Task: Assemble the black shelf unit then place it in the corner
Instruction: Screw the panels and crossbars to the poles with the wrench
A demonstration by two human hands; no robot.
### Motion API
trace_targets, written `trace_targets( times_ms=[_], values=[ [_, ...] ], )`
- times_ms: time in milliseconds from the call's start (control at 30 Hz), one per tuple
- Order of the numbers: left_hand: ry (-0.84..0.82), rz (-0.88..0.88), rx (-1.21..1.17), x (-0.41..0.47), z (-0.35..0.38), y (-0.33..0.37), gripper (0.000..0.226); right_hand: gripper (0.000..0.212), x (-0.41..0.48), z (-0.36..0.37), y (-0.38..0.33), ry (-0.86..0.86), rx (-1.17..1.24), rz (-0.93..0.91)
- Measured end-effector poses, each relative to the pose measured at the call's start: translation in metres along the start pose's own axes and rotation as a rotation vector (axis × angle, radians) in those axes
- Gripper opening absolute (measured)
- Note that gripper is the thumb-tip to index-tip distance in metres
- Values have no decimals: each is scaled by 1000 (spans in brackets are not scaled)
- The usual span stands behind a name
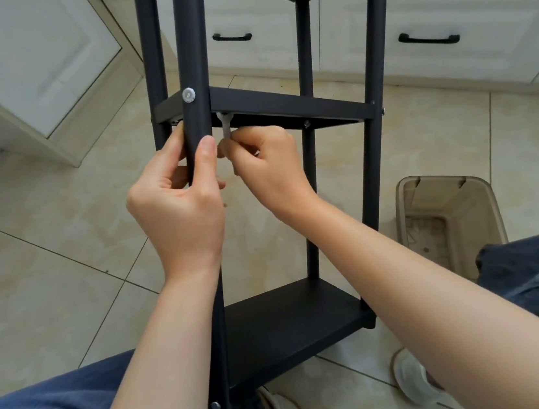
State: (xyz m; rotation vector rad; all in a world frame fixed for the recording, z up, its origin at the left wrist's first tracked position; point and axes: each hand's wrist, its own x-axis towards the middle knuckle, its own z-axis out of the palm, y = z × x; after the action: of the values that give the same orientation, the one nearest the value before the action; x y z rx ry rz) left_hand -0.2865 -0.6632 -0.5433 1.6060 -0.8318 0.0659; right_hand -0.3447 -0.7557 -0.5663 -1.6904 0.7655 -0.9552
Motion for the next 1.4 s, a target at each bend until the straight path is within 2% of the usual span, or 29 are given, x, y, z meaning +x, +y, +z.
trace_targets(
  times_ms=[167, 433, 633, 967, 1133, 1400],
  values=[
    [2, -2, 10, 0, -2, -1, 16, 24, -5, -5, -7, -58, 26, 76],
    [0, -49, 13, -4, -2, -5, 22, 24, -3, -12, -15, -99, 45, 102],
    [-9, -72, 27, -10, -2, -9, 24, 38, -4, -11, -15, -79, 34, 92],
    [14, -126, -4, -10, 1, -9, 28, 29, -6, 0, -3, -52, -28, 8],
    [13, -140, -4, -10, -1, -10, 29, 23, -5, 10, 6, 19, -20, -68],
    [-1, -114, -14, -11, 2, -9, 28, 26, -3, 16, 12, 90, -39, -119]
  ],
)
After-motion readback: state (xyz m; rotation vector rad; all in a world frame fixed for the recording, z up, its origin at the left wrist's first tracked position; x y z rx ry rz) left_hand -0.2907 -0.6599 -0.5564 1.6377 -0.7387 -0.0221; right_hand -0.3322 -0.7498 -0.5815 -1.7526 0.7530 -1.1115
